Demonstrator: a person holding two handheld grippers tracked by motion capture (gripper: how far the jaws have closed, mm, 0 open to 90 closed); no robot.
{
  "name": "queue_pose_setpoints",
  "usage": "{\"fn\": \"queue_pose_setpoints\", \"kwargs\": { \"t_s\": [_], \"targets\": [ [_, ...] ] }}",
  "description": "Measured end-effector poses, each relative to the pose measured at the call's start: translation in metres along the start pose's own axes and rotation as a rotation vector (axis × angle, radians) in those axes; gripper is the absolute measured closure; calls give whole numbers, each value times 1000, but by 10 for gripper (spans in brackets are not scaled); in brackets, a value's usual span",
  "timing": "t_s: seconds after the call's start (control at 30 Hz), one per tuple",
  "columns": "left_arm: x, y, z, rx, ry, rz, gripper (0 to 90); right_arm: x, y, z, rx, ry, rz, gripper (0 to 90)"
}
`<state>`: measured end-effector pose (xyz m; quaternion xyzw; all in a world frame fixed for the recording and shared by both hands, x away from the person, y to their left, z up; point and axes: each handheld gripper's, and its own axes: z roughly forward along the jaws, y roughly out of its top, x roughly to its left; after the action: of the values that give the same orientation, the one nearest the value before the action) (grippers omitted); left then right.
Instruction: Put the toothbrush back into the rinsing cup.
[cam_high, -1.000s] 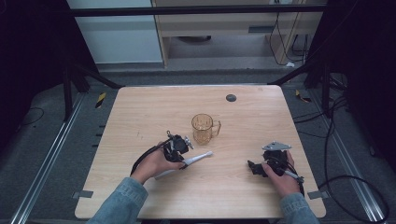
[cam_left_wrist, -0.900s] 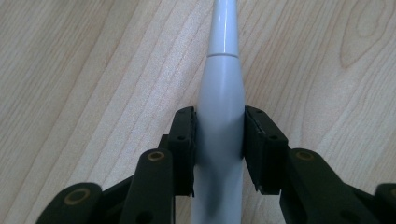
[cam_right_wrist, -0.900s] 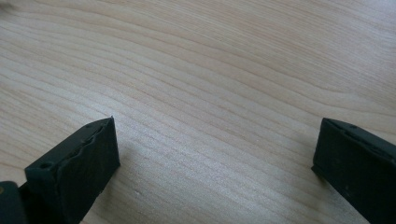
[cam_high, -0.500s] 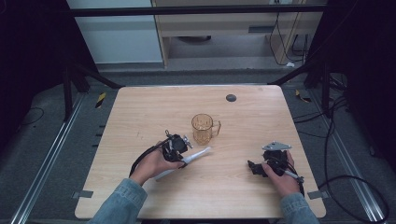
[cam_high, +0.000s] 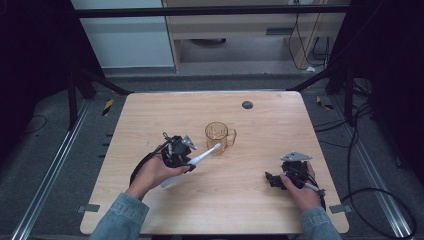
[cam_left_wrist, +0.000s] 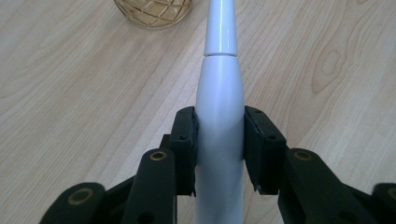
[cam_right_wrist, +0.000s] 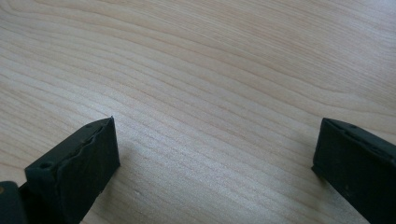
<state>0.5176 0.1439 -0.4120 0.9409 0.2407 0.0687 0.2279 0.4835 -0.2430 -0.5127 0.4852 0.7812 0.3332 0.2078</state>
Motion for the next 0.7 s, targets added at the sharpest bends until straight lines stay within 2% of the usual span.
{"fn": "queue_pose_setpoints", "kwargs": {
  "t_s": [0.27,0.7],
  "targets": [
    [0,5,-17,-52,14,-4,665,0,0,0,0,0,0,4],
    [14,26,-19,-77,30,-21,665,0,0,0,0,0,0,4]
  ]
}}
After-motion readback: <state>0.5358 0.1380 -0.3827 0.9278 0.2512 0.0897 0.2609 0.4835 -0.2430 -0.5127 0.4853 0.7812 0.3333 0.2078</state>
